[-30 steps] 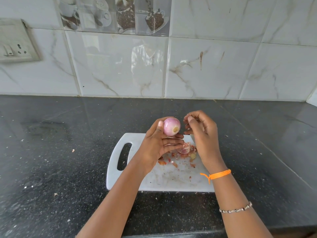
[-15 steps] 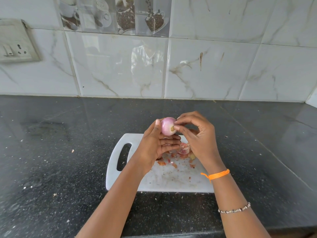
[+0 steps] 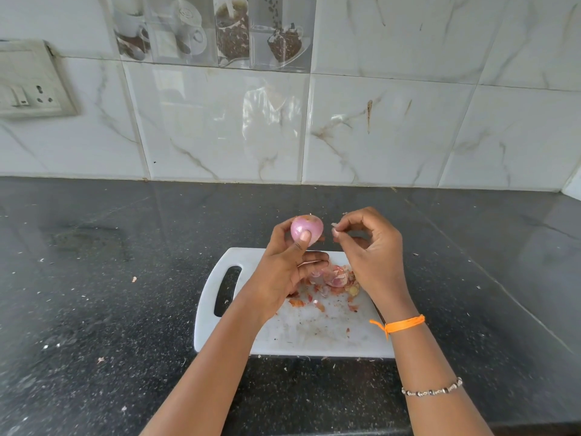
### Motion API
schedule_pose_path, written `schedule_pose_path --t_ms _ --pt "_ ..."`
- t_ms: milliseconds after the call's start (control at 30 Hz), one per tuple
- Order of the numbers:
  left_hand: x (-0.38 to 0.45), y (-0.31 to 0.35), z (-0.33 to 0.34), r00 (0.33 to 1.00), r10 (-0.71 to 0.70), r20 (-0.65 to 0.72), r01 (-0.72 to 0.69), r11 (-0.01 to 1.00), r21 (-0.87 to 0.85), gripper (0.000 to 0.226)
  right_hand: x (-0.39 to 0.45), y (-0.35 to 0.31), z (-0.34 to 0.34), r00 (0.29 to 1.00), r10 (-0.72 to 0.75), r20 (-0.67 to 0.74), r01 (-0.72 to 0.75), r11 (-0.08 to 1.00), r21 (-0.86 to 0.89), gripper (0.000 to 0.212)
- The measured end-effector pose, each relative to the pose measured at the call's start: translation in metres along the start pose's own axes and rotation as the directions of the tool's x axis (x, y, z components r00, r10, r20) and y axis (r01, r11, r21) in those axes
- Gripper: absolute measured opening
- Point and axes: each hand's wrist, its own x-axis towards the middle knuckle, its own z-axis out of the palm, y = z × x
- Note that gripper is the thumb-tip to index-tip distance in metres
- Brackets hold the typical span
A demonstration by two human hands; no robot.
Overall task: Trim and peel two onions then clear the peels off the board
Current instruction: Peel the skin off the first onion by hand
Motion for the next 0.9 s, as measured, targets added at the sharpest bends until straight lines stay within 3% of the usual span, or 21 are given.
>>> schedule_pose_path --t_ms 200,567,900 --pt "0.0 0.0 0.0 0.998 0.062 -0.031 -0.059 0.993 0.105 0.032 -0.004 -0.011 0.001 0.995 0.027 0.094 -0.035 0.995 0.091 0.015" --pt "-0.001 -0.002 0.0 0.98 0.199 0.011 -0.194 0.937 0.29 0.033 -0.005 -0.011 0.003 0.999 -0.033 0.026 0.033 0.999 -0.002 0.011" --pt "-0.002 -0.003 0.0 0.979 0.195 0.051 -0.201 0.926 0.32 0.035 -0.004 -0.005 0.001 0.998 0.008 0.059 -0.009 1.0 0.011 0.015"
